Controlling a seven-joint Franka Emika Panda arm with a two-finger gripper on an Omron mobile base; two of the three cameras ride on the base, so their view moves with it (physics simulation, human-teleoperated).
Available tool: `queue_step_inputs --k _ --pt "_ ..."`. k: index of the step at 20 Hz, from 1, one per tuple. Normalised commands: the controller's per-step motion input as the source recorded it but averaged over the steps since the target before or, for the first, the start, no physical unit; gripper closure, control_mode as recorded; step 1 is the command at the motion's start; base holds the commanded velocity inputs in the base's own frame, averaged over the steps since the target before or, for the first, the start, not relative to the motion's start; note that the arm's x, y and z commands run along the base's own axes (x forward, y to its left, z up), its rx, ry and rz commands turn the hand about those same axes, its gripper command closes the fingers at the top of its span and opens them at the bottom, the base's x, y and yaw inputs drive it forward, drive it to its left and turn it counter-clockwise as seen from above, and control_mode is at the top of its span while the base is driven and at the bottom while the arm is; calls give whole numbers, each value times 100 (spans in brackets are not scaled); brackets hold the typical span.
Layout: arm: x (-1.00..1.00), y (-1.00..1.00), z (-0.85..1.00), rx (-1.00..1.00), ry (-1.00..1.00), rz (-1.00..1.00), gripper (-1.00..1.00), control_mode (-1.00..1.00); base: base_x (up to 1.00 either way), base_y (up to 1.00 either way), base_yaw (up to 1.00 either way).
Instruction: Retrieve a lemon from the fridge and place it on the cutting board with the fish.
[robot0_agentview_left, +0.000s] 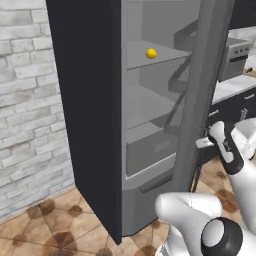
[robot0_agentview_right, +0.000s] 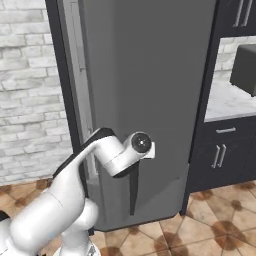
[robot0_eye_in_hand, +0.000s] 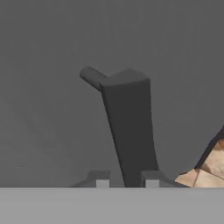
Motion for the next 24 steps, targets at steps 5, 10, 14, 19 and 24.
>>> queue_step_inputs --k 5,10,14,19,24 --pt "-72 -100 21 27 0 3 100 -100 0 0 0" --pt "-14 -89 1 18 0 1 100 -100 0 0 0" --pt "-19 -3 11 0 0 0 100 -100 0 0 0" --pt "-39 2 27 -9 0 -5 -100 -100 0 0 0" --pt "-35 -11 22 0 0 -5 -100 -100 0 0 0"
